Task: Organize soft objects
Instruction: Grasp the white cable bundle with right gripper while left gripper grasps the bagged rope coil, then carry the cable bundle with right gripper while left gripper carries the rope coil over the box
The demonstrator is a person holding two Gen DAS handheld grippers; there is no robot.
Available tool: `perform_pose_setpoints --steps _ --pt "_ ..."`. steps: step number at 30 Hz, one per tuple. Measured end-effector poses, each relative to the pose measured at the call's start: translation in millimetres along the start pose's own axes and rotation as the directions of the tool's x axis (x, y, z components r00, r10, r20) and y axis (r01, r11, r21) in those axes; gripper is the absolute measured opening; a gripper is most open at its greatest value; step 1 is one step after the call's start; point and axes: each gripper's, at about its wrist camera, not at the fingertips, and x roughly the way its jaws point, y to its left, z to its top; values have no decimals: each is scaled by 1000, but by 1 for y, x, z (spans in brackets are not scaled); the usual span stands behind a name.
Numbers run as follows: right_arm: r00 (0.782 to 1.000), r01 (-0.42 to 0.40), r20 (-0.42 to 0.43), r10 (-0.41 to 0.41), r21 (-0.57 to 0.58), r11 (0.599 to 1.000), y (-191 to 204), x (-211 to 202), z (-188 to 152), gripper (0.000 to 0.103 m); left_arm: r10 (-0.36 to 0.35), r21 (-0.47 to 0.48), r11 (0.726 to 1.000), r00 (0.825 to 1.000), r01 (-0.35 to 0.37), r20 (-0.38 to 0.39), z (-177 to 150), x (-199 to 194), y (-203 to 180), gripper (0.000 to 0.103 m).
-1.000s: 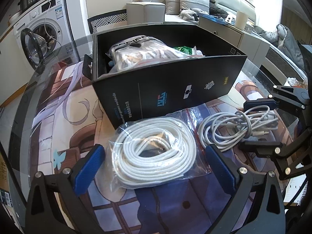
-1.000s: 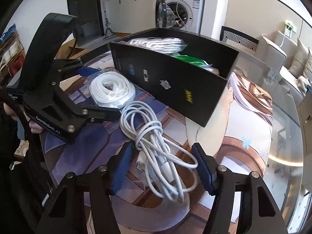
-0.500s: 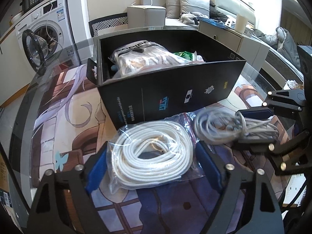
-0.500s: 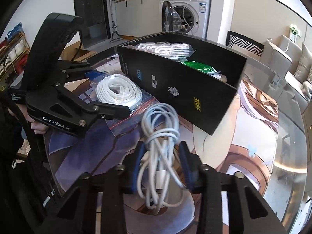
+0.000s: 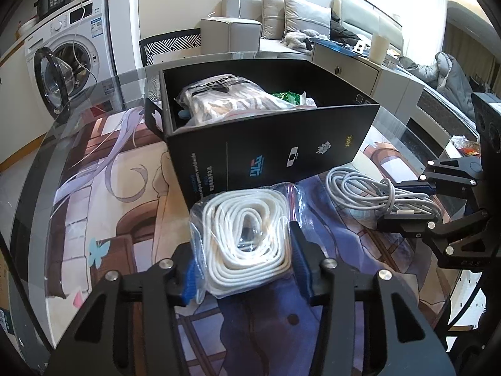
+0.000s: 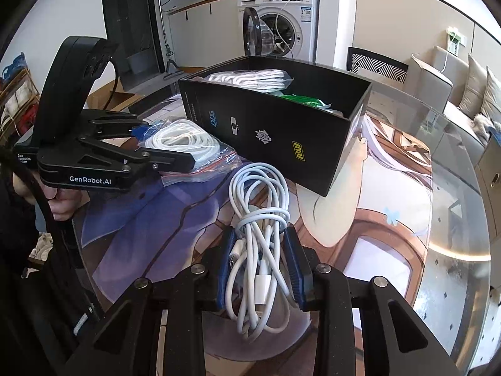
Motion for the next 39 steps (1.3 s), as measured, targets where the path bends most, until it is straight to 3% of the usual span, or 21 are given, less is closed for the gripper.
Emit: perform_pose_setpoints --steps 6,16,32,39 --pt "999 5 32 -5 1 1000 4 -13 -1 31 -16 -6 1000 1000 16 26 -3 -12 0 47" --pt "992 18 128 -21 24 1000 7 -48 10 31 -56 -11 998 990 58 132 8 -46 -1 47" --pt "968 33 245 -58 106 994 -5 -74 60 31 -35 -53 997 968 50 249 43 -75 7 47" --pt "962 39 263 -69 117 992 -12 -71 79 31 -24 -49 998 965 38 262 58 -70 5 47"
